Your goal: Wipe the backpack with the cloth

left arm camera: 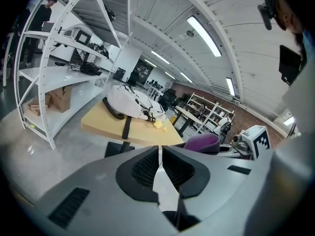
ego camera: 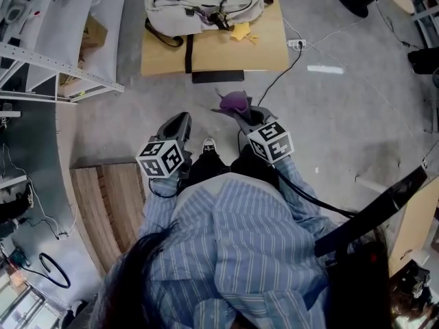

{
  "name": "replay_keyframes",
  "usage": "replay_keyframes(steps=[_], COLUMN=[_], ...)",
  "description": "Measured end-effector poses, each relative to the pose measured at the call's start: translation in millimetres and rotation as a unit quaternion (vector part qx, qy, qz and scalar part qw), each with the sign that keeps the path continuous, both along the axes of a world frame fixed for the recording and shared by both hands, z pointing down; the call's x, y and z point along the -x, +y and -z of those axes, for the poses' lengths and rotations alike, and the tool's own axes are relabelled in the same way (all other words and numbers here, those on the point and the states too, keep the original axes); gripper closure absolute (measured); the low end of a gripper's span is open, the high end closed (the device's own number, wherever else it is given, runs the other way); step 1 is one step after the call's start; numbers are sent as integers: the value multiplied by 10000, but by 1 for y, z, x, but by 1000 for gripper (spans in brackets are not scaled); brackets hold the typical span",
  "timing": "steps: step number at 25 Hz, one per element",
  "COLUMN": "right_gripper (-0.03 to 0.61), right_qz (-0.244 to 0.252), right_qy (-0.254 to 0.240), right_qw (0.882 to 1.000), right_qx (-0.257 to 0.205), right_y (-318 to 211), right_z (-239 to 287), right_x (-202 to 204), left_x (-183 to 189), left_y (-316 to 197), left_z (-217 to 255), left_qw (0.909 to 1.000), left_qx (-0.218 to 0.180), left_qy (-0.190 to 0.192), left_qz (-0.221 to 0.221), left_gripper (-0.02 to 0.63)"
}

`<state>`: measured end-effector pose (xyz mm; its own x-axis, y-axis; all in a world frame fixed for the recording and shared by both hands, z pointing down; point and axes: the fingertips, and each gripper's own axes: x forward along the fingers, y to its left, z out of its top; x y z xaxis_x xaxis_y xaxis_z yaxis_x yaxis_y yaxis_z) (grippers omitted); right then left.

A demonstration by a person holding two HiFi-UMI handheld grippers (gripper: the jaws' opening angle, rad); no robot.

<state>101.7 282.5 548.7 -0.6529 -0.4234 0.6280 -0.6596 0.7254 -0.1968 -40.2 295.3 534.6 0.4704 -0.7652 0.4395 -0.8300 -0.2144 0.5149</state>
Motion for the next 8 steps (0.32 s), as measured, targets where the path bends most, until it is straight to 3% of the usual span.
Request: replay_keyframes(steps=[8], right_gripper=[537], right_qz=[-212], right_qy=[46], right_qw=[9998], right_qx=[0], right_y=[8], right_z=[-8], right_x=[10], left_x=[19], left_y=[5], left_z=[-11], left_qw=[9999], left_qx=[2], left_qy=[39], left_qz=[-107], left_gripper=[591])
